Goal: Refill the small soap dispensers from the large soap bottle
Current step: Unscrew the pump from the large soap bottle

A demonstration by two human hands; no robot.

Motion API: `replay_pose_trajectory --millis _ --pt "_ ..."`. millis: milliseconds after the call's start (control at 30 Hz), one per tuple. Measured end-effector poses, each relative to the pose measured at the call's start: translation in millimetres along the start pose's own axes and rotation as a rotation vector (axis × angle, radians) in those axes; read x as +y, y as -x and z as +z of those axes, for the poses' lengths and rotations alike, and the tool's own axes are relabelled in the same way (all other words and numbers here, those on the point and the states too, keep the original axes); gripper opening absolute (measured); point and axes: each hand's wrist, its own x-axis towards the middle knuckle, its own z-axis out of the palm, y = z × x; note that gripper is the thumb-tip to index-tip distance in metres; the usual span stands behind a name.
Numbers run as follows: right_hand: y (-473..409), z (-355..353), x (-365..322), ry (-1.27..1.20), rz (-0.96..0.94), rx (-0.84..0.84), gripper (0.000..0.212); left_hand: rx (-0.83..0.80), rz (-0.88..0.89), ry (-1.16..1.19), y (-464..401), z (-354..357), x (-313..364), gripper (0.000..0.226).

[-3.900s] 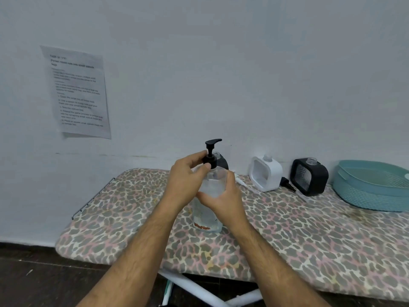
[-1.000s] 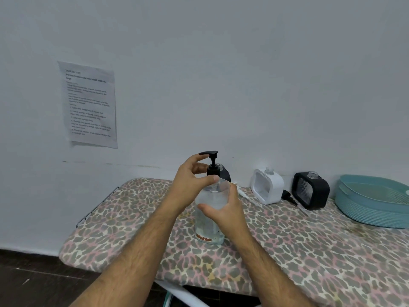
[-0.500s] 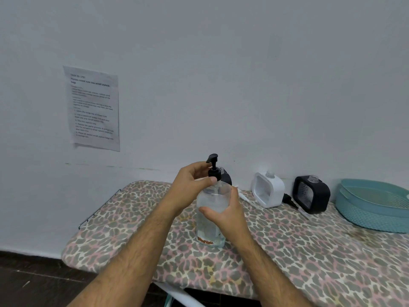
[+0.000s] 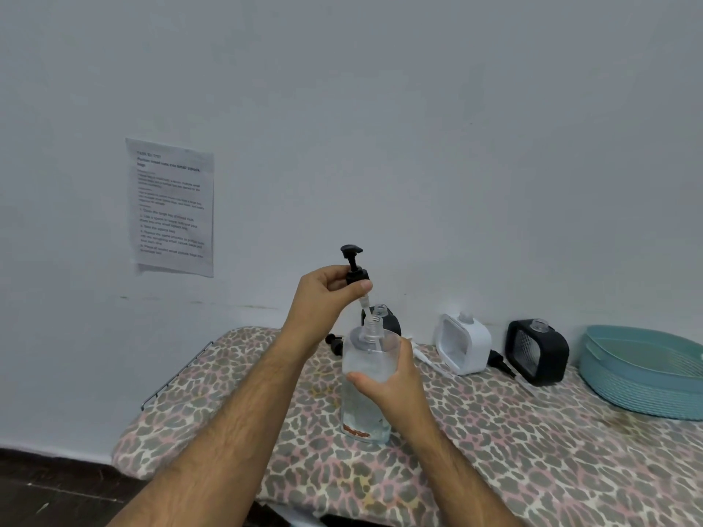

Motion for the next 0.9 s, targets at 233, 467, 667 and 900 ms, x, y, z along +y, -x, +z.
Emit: replay_pose_trajectory --millis 233,467,667,900 --pt "0 -1 -1 0.035 0.011 -0.012 0.08 0.082 0.085 0.13 -6 -10 30 0.019" --pt "1 -2 -6 0.025 0.023 -0.024 0.08 0.136 0.142 0.142 -6 -20 53 0.018" --pt "3 -3 -8 0.03 0.017 -0.034 0.078 0.184 0.182 0.159 -3 -25 64 0.021" --pt "5 -5 -11 0.008 0.007 -0.04 0.074 0.204 0.208 0.139 0 -26 69 0.021"
